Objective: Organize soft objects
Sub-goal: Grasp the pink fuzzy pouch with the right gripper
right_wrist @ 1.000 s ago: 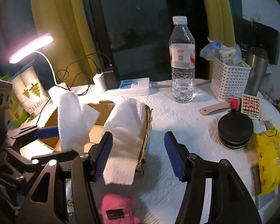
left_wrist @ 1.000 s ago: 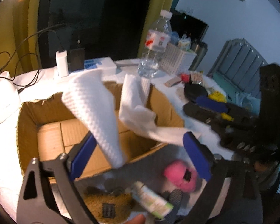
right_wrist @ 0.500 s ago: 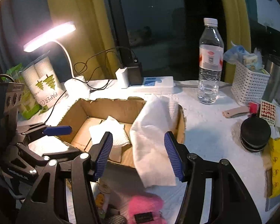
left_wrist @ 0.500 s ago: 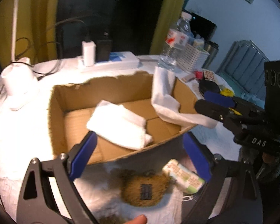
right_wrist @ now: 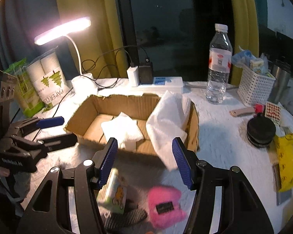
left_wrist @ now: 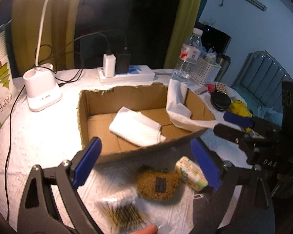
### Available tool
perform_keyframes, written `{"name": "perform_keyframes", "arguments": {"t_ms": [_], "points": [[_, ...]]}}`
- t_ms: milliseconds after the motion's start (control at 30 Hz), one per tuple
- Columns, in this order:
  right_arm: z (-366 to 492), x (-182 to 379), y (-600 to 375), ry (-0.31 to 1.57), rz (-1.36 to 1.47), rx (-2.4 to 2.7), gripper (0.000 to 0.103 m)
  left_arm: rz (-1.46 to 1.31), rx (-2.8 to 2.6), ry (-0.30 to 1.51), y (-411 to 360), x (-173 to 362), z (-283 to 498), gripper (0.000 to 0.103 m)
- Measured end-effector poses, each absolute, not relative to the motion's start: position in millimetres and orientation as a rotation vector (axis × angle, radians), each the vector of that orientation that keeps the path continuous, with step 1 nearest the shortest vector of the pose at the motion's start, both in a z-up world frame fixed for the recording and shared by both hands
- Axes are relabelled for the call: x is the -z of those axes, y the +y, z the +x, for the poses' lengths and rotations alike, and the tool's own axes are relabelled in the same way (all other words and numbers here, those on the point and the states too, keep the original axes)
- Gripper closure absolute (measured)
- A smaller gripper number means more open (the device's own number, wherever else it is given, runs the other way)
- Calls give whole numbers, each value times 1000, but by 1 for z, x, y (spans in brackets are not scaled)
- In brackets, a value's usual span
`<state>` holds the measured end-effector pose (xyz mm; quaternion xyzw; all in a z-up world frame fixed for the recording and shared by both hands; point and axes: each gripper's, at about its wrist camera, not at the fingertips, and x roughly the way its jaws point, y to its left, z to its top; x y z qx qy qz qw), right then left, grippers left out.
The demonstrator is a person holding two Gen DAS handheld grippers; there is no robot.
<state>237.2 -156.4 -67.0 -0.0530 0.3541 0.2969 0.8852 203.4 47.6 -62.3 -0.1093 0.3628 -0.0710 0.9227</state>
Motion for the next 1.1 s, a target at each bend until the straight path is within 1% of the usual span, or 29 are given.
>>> {"name": "perform_keyframes", "arguments": {"t_ms": [100,200,433,867,900,1000,1033,1100], "points": [[227,72,-164,747,-110,-600,32,-223,133,743,44,63,196,9],[220,79,-172,758,-102,-587,30,-218,128,747,38,65,189,9],[213,102,-190,796,-96,-564,30,-189,139,774,13,73,182,9],[224,145,-202,896,-50,-592,30,-102,140,854,-36,92,190,10],[225,148,-203,904,-51,-593,32,-95,140,855,-39,93,191,10],[228,154,-204,928,-47,-611,46,-75,142,869,-48,97,194,11],[228,154,-205,925,-39,-622,51,-71,145,876,-51,99,196,13],[228,154,-207,921,-32,-638,54,-65,149,895,-57,103,199,26]]}}
